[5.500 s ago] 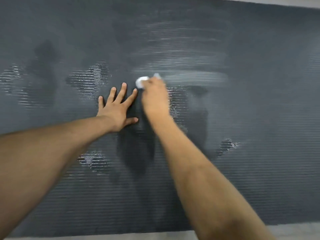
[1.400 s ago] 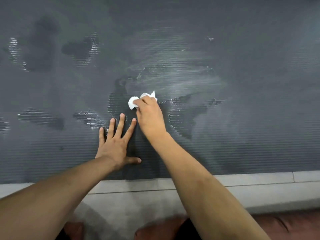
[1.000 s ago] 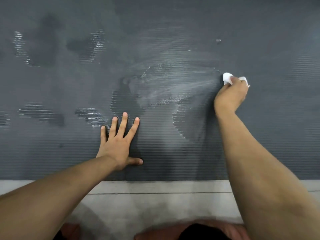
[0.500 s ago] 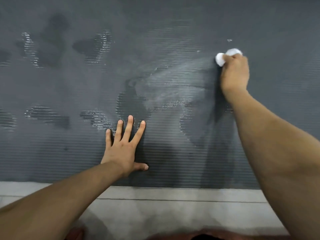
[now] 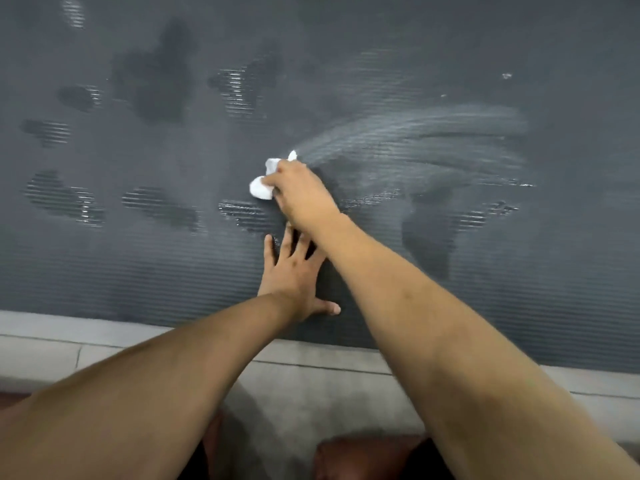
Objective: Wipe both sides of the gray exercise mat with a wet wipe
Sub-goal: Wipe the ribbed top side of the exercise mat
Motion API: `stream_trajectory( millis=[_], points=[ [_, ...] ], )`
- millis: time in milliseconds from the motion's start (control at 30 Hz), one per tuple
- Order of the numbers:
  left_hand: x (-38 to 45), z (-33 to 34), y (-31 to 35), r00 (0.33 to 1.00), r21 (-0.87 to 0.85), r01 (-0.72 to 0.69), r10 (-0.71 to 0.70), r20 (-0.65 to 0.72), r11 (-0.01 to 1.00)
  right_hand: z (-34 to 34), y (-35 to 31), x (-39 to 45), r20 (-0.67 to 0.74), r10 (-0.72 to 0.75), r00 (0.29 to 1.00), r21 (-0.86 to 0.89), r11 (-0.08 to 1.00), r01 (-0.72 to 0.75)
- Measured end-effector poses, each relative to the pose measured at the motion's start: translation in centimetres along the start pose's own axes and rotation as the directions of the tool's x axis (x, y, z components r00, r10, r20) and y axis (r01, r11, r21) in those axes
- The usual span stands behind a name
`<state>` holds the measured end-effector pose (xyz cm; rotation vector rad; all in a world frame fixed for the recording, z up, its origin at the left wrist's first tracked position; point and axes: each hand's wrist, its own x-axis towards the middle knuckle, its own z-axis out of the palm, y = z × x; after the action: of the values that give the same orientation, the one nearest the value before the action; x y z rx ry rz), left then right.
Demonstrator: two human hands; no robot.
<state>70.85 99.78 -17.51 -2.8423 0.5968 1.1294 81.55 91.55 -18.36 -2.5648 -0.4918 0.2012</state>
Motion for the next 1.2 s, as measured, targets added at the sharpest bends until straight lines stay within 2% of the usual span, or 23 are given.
stream_trajectory(
  millis=[33,100,133,200,300,400,467,600,633,667,767,800,867,933,1033,1100,1133,1200],
  points=[
    [-0.3,0.2,-0.3,0.999,-0.022,-0.02,0.019,-0.047,1.0,-0.8,0.9,-0.6,-0.028,0.034,0.999,-0.017,0.999,-0.035],
    [-1.2,0.7,-1.3,0.991,-0.025,-0.064,0.061,-0.122,0.998,-2.6,4.0,-2.4,-0.167,0.2,0.965,-0.084,0.973,-0.216],
    [-1.9,1.2,-2.0,0.986,-0.021,-0.069,0.065,-0.152,0.997,-3.5,5.9,-3.6,-0.25,0.305,0.919,-0.093,0.937,-0.336],
    [-3.6,2.5,-4.0,0.979,-0.042,0.003,-0.011,-0.203,0.999,-4.8,8.7,-5.2,-0.381,0.465,0.799,-0.045,0.854,-0.518],
    [-5.4,3.9,-6.6,0.971,-0.105,0.106,-0.125,-0.203,0.989,-4.2,8.2,-4.9,-0.419,0.582,0.697,0.009,0.77,-0.638],
    [-5.3,4.2,-7.2,0.985,-0.154,0.08,-0.102,-0.143,0.985,-3.1,6.2,-3.5,-0.448,0.628,0.637,0.08,0.737,-0.671],
    [-5.0,4.1,-6.9,0.986,-0.169,0.082,-0.105,-0.129,0.982,-3.5,6.3,-3.4,-0.415,0.637,0.65,0.08,0.737,-0.671],
    [-4.7,4.4,-6.6,0.986,-0.153,0.102,-0.121,-0.118,0.983,-3.9,8.0,-5.2,-0.356,0.551,0.755,-0.082,0.786,-0.612],
    [-4.7,4.5,-6.6,0.987,-0.151,0.104,-0.121,-0.109,0.983,-3.9,7.9,-5.6,-0.35,0.546,0.761,-0.103,0.785,-0.611],
    [-4.7,4.5,-6.7,0.987,-0.154,0.106,-0.123,-0.106,0.982,-3.8,7.7,-5.8,-0.355,0.554,0.753,-0.104,0.777,-0.621],
    [-4.6,4.4,-6.6,0.987,-0.152,0.109,-0.125,-0.1,0.982,-3.3,6.1,-4.0,-0.412,0.617,0.67,-0.059,0.716,-0.696],
    [-4.6,4.3,-6.6,0.987,-0.153,0.108,-0.124,-0.099,0.982,-2.6,5.1,-3.2,-0.402,0.618,0.676,-0.062,0.718,-0.693],
    [-4.6,4.4,-6.5,0.986,-0.157,0.116,-0.132,-0.098,0.981,0.1,1.5,-2.2,-0.309,0.528,0.791,-0.1,0.81,-0.579],
    [-4.6,4.2,-6.3,0.985,-0.154,0.131,-0.146,-0.089,0.979,3.0,-2.0,-2.1,-0.2,0.366,0.909,-0.095,0.916,-0.39],
    [-4.7,3.9,-5.9,0.982,-0.125,0.161,-0.172,-0.078,0.979,2.8,-1.3,-3.4,-0.136,0.179,0.974,-0.132,0.971,-0.197],
    [-4.6,3.6,-5.6,0.983,-0.122,0.163,-0.173,-0.069,0.979,0.5,2.6,-5.6,-0.199,0.226,0.953,-0.18,0.948,-0.262],
    [-4.5,3.6,-5.5,0.983,-0.133,0.163,-0.173,-0.067,0.978,-1.1,4.9,-7.2,-0.28,0.303,0.911,-0.185,0.914,-0.361],
    [-4.5,3.6,-5.4,0.982,-0.146,0.166,-0.177,-0.067,0.975,-4.5,9.6,-11.4,-0.409,0.484,0.774,-0.155,0.799,-0.581]
  ],
)
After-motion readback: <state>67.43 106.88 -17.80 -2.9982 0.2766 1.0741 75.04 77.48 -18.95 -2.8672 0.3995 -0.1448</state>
